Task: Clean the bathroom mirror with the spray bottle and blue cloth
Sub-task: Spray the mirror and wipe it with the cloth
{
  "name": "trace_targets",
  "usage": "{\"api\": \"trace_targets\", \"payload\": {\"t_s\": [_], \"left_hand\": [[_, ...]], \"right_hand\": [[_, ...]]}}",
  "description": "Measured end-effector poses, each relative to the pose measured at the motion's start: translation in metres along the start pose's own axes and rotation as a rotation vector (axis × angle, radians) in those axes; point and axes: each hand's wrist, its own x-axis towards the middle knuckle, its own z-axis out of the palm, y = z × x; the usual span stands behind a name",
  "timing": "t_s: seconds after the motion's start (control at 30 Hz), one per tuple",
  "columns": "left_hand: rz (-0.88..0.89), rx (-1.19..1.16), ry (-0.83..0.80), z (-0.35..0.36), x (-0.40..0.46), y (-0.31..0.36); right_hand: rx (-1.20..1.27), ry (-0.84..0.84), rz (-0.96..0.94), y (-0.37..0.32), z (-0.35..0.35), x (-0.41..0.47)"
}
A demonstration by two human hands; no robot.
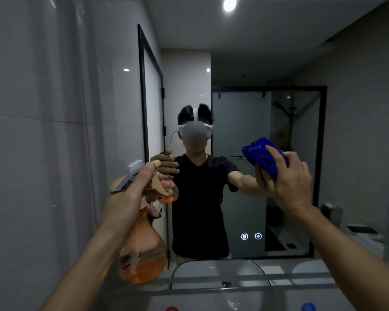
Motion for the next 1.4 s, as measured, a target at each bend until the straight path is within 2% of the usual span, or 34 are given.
{"api": "trace_targets", "payload": {"t_s": [0.2, 0.33, 0.43, 0.57, 0.73, 0.8, 0.93, 1.0, 1.17, 1.27, 1.4], "left_hand": [[0.021, 0.142, 0.033, -0.003, 0.001, -0.01], [0.007, 0.143, 0.043, -0.004, -0.002, -0.018], [0.026, 0.113, 0.041, -0.004, -0.003, -0.014], [0.077, 0.077, 0.059, -0.005, 0.002, -0.005], [0.104, 0.069, 0.088, -0.014, 0.0, -0.001], [0.089, 0.066, 0.1, -0.014, 0.0, 0.0], [0.071, 0.045, 0.102, -0.01, 0.0, 0.001], [0.059, 0.042, 0.09, -0.008, -0.001, 0.001], [0.052, 0.032, 0.061, -0.012, -0.001, 0.004], [0.059, 0.036, 0.072, -0.02, 0.002, 0.005], [0.091, 0.051, 0.074, -0.027, 0.007, 0.01]], "right_hand": [[0.005, -0.03, 0.025, -0.003, -0.007, -0.002], [0.01, -0.045, 0.024, -0.007, -0.011, 0.0], [0.044, -0.052, 0.092, -0.017, -0.016, 0.002], [0.145, -0.017, 0.206, -0.052, -0.015, 0.05], [0.119, 0.026, 0.169, -0.124, 0.009, 0.104], [0.101, 0.004, 0.032, -0.152, 0.019, 0.085], [0.087, -0.161, -0.546, -0.162, 0.034, 0.0], [0.081, -0.23, -0.634, -0.141, 0.032, -0.025], [0.02, -0.069, -0.521, -0.069, 0.015, 0.015], [0.001, -0.008, -0.203, -0.051, 0.003, 0.073], [0.068, 0.067, 0.104, -0.089, 0.003, 0.137]]}}
